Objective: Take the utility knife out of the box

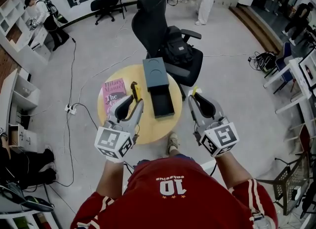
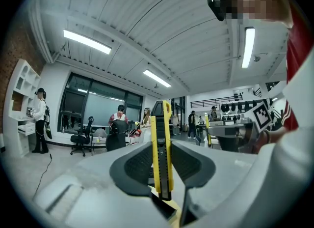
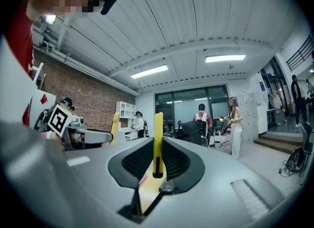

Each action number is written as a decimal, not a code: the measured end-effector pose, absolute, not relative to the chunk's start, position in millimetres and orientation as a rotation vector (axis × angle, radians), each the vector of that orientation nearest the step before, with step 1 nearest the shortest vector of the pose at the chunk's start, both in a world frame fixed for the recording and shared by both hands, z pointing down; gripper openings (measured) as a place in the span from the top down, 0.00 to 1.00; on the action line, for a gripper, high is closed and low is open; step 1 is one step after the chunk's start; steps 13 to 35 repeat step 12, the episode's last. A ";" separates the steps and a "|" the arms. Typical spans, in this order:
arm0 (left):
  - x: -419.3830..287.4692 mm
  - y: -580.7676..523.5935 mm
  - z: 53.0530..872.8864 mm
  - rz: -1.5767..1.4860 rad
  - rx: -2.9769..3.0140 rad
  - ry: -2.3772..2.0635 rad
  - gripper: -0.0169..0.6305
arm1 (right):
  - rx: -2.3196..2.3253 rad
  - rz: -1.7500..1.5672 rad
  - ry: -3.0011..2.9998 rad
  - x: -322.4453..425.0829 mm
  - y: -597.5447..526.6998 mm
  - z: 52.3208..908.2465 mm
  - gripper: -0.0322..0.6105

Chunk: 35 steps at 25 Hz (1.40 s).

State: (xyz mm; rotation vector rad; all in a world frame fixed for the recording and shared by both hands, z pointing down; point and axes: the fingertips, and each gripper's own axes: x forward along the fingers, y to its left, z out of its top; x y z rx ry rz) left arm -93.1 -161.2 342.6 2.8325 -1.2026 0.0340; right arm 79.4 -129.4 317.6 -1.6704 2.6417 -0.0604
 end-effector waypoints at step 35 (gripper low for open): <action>-84.0 -162.0 344.4 0.028 2.832 -1.183 0.77 | -1.658 -0.075 2.662 81.8 -128.6 319.8 0.87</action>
